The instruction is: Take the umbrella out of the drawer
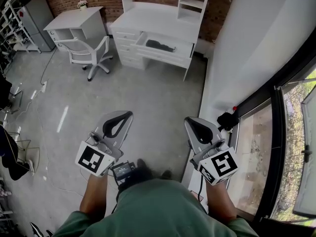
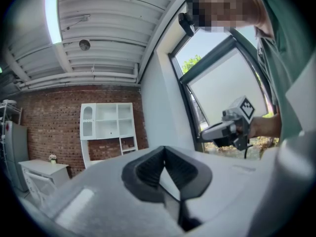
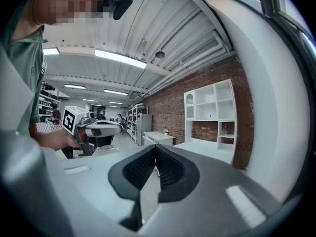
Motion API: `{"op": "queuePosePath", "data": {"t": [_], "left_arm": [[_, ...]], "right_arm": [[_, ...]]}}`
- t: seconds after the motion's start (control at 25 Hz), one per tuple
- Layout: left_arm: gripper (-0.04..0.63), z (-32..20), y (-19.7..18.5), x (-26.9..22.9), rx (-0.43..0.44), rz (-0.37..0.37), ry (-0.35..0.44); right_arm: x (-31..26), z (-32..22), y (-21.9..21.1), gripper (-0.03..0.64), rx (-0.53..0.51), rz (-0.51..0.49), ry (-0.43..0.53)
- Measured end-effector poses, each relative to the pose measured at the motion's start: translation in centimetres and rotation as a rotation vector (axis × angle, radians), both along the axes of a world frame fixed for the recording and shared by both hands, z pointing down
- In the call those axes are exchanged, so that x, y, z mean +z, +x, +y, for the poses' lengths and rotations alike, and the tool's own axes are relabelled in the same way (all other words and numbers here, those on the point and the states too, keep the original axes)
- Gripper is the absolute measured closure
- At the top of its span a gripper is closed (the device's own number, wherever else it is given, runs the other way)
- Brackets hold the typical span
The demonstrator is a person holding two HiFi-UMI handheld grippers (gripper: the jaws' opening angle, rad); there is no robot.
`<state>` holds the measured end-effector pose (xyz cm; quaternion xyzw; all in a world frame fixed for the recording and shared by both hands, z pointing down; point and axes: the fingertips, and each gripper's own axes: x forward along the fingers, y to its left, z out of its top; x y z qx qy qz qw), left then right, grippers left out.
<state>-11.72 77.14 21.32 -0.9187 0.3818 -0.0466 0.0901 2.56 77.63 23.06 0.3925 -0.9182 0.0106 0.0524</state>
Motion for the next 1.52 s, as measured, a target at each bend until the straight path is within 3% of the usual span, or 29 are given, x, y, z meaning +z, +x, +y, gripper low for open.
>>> {"op": "queuePosePath", "data": {"t": [0.44,0.76,1.12,1.52], "left_arm": [[0.592,-8.5,-6.4,-0.6,0.052,0.013,0.004],[0.592,-13.8,-7.7,0.3,0.095,0.025,-0.019],[0.592,-22.2,-5.0,1.5,0.044,-0.002,-0.054],[0.592,-32.1,2.1,1.0,-0.022,-0.04,-0.04]], "right_arm": [[-0.9,-8.4,-5.0,0.612,0.093,0.001,0.019],[-0.4,-13.0,-7.0,0.612,0.118,0.023,0.001],[0.5,-22.3,-4.3,0.612,0.06,0.014,-0.013],[0.0,-33.5,2.4,0.612,-0.017,-0.025,0.013]]}}
